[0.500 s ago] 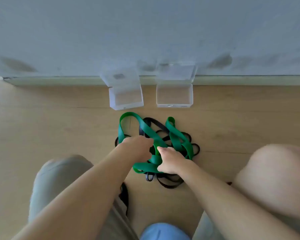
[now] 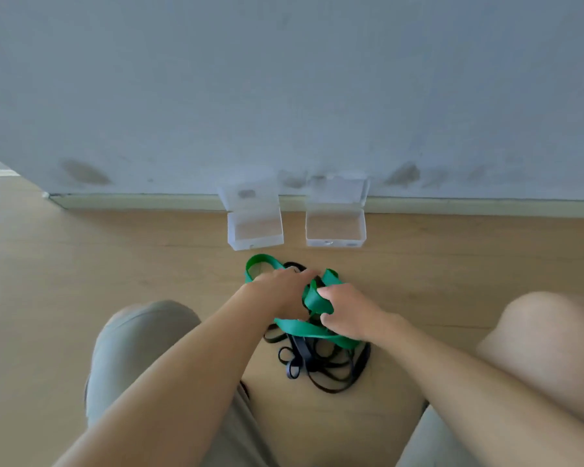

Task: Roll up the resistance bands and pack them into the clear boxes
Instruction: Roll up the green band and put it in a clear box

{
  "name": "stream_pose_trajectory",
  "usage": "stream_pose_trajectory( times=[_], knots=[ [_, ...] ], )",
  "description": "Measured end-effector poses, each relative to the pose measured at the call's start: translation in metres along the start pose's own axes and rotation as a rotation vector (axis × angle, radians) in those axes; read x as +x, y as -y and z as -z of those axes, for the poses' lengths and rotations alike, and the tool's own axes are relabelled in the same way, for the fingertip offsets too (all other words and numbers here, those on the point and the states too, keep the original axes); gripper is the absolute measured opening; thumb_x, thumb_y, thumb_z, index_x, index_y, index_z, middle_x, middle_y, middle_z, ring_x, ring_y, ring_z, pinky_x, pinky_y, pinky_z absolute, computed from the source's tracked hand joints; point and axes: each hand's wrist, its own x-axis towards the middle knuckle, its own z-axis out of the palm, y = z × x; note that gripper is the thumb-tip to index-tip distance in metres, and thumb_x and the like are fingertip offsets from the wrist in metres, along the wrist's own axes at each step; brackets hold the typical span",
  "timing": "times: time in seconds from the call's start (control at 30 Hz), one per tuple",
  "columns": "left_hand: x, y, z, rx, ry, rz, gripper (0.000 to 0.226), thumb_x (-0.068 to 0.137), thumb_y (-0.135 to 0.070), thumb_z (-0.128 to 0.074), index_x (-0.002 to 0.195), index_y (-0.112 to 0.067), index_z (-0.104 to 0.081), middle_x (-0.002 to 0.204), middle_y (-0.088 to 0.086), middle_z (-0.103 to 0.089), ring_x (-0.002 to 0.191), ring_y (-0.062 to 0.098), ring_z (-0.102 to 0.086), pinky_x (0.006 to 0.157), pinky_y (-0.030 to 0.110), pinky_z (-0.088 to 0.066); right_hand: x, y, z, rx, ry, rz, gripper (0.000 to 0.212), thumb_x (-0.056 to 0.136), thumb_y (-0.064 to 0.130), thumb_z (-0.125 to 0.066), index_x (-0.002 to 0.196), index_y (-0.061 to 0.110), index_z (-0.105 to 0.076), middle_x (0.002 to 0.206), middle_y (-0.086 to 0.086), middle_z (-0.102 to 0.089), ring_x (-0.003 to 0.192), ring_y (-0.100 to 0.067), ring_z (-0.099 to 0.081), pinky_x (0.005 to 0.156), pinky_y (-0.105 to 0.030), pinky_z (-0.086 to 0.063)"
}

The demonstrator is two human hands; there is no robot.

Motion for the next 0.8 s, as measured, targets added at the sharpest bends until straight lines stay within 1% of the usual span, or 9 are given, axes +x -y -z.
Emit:
stream_pose_trajectory(
  times=[0.1,0.2,0.27,0.37,0.43,0.53,0.63,0.7,0.8],
  knots=[
    [-0.016,-0.014,0.009,-0.257,-0.17,-0.072,0.056,0.09,-0.03,-0.069,0.142,-0.029,-0.048,0.128,0.004,-0.059,0.121,0.029,-0.057,0.097,0.04,-0.049,-0.024,0.012,0.036,-0.145,-0.188,0.147,0.033,0.095,0.011,-0.058,0.126,0.016,-0.065,0.124,-0.003,-0.063,0.115,-0.029,-0.06,0.091,-0.043,-0.053],
    [-0.036,-0.025,0.021,-0.258,-0.355,-0.088,0.022,0.09,-0.037,-0.07,0.108,-0.026,-0.063,0.105,-0.002,-0.063,0.103,0.024,-0.063,0.087,0.04,-0.053,-0.046,0.022,0.062,-0.287,-0.347,0.266,0.029,0.089,0.002,-0.055,0.112,0.015,-0.067,0.098,0.001,-0.055,0.093,-0.031,-0.062,0.072,-0.045,-0.053],
    [-0.049,-0.031,0.035,-0.205,-0.461,-0.043,0.024,0.089,-0.048,-0.069,0.093,-0.025,-0.062,0.092,-0.004,-0.065,0.089,0.022,-0.064,0.078,0.04,-0.055,-0.058,0.027,0.079,-0.379,-0.495,0.312,0.028,0.09,0.001,-0.054,0.112,0.014,-0.066,0.095,0.0,-0.051,0.08,-0.032,-0.06,0.061,-0.042,-0.047],
    [-0.069,-0.038,0.061,-0.171,-0.61,0.032,0.039,0.09,-0.056,-0.065,0.071,-0.023,-0.056,0.072,-0.001,-0.059,0.072,0.023,-0.061,0.063,0.035,-0.048,-0.075,0.031,0.103,-0.522,-0.727,0.357,0.013,0.088,-0.004,-0.061,0.095,0.007,-0.061,0.089,-0.007,-0.051,0.056,-0.028,-0.043,0.046,-0.03,-0.024],
    [-0.083,-0.042,0.079,-0.144,-0.727,0.085,0.047,0.091,-0.059,-0.062,0.065,-0.022,-0.051,0.068,0.0,-0.057,0.069,0.024,-0.059,0.059,0.034,-0.041,-0.086,0.036,0.119,-0.563,-0.79,0.39,0.026,0.08,-0.011,-0.067,0.08,0.008,-0.05,0.078,-0.005,-0.04,0.045,-0.024,-0.032,0.043,-0.026,-0.016],
    [-0.098,-0.047,0.101,-0.022,-0.827,0.103,0.051,0.095,-0.06,-0.057,0.063,-0.02,-0.049,0.065,0.001,-0.056,0.067,0.026,-0.058,0.058,0.033,-0.039,-0.098,0.045,0.136,-0.599,-0.815,0.389,0.04,0.077,-0.018,-0.061,0.078,0.013,-0.037,0.08,-0.006,-0.032,0.042,-0.018,-0.02,0.042,-0.027,-0.013],
    [-0.104,-0.043,0.107,0.02,-0.862,0.13,0.054,0.095,-0.061,-0.055,0.062,-0.019,-0.049,0.062,0.001,-0.053,0.063,0.026,-0.055,0.056,0.032,-0.035,-0.1,0.052,0.145,-0.48,-0.807,0.274,0.009,0.096,0.0,-0.052,0.099,0.008,-0.052,0.098,-0.009,-0.046,0.057,-0.028,-0.045,0.052,-0.037,-0.038],
    [-0.103,-0.037,0.105,0.031,-0.875,0.16,0.055,0.094,-0.062,-0.055,0.062,-0.018,-0.049,0.06,0.0,-0.052,0.059,0.025,-0.053,0.055,0.031,-0.033,-0.1,0.055,0.146,-0.373,-0.713,0.194,0.016,0.1,0.015,-0.049,0.113,0.015,-0.057,0.105,-0.005,-0.056,0.081,-0.031,-0.059,0.072,-0.042,-0.049],
    [-0.101,-0.033,0.103,0.031,-0.903,0.197,0.053,0.094,-0.058,-0.057,0.062,-0.016,-0.047,0.058,0.001,-0.051,0.058,0.025,-0.051,0.053,0.03,-0.03,-0.098,0.058,0.142,-0.339,-0.636,0.157,0.012,0.096,0.014,-0.046,0.1,0.018,-0.057,0.087,-0.002,-0.061,0.083,-0.031,-0.06,0.081,-0.044,-0.05]
  ],
)
